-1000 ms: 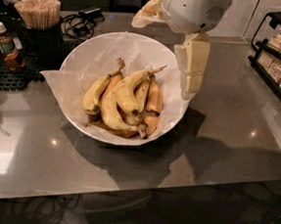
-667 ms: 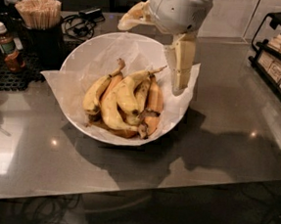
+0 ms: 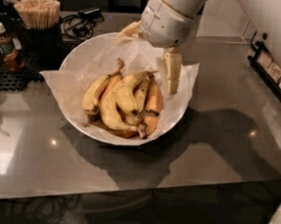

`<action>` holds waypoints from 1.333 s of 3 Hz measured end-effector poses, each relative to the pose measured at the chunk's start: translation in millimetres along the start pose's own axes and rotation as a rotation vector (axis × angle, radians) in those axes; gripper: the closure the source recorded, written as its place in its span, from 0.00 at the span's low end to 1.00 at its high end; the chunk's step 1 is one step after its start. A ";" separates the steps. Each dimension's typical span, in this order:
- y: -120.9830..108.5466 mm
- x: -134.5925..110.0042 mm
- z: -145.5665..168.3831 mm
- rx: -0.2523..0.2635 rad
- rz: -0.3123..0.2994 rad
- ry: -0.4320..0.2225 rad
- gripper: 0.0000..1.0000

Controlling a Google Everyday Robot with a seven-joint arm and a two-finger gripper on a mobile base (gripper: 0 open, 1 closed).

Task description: Pick banana from white bowl

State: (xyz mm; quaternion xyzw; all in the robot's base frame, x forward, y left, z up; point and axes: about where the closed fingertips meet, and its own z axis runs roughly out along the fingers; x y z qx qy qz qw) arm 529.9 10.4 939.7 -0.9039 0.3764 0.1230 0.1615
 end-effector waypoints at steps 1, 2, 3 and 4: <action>-2.8 10.9 21.5 -0.045 -0.001 -0.013 0.00; -0.6 16.0 42.3 -0.101 -0.021 -0.005 0.00; 7.6 14.5 57.8 -0.158 -0.063 0.017 0.00; -3.1 15.8 60.9 -0.118 -0.062 0.020 0.19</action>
Offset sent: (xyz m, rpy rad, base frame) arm -0.0620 -0.0536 -0.0625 -0.3279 0.3447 0.2259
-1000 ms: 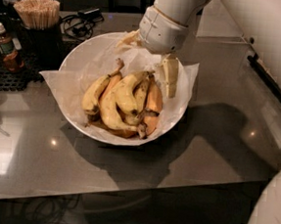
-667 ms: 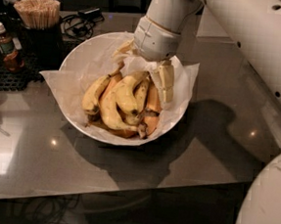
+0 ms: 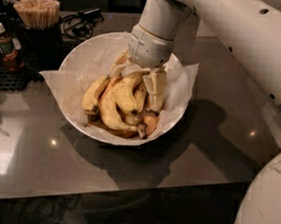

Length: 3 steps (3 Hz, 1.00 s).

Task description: Pick banana from white bowl

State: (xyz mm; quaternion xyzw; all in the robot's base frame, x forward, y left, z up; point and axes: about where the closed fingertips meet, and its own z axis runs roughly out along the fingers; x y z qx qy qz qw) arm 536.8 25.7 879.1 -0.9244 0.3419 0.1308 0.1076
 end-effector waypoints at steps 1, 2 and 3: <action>-7.7 1.1 1.4 0.026 -0.001 0.004 0.42; -7.7 1.1 1.4 0.026 -0.001 0.004 0.65; -5.8 -2.8 -10.3 0.067 0.054 0.047 0.88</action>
Offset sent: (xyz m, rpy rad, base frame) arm 0.0052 0.0050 -0.0007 0.0153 -0.0179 -0.0072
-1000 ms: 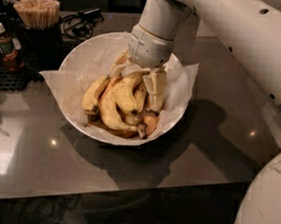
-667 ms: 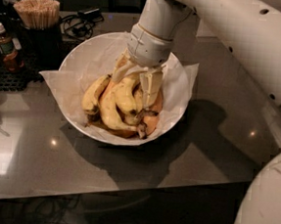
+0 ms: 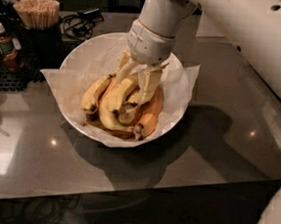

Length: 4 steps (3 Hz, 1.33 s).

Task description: Pick banana from white bowl

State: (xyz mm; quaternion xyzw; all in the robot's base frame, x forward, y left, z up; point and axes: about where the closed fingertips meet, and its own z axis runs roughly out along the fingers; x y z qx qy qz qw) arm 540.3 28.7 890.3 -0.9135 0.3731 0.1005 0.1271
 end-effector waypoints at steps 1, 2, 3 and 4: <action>10.6 -9.9 -29.7 0.045 0.098 0.087 1.00; 23.3 -19.9 -56.1 0.094 0.179 0.151 1.00; 39.9 -26.7 -69.3 0.155 0.233 0.174 1.00; 60.1 -45.1 -86.6 0.278 0.245 0.240 1.00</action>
Offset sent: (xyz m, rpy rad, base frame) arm -0.0480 -0.0404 0.0861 -0.0995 -0.1531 -0.3367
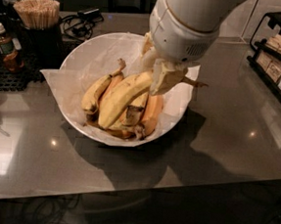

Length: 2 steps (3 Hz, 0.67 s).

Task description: Pick banana from white bowl

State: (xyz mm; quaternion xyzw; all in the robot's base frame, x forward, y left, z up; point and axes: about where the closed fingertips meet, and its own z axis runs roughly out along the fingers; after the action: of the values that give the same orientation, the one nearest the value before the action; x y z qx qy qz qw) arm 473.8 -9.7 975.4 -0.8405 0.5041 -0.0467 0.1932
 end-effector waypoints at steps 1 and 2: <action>16.8 -27.2 -33.9 0.182 -0.035 0.070 1.00; 17.8 -33.7 -46.0 0.220 -0.045 0.079 1.00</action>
Offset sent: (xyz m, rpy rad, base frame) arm -0.0746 0.0523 0.1124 0.0193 -0.5669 -0.0179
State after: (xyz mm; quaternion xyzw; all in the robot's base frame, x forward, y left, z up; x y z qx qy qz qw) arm 430.0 -0.7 1015.1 -0.8227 0.4843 -0.1394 0.2631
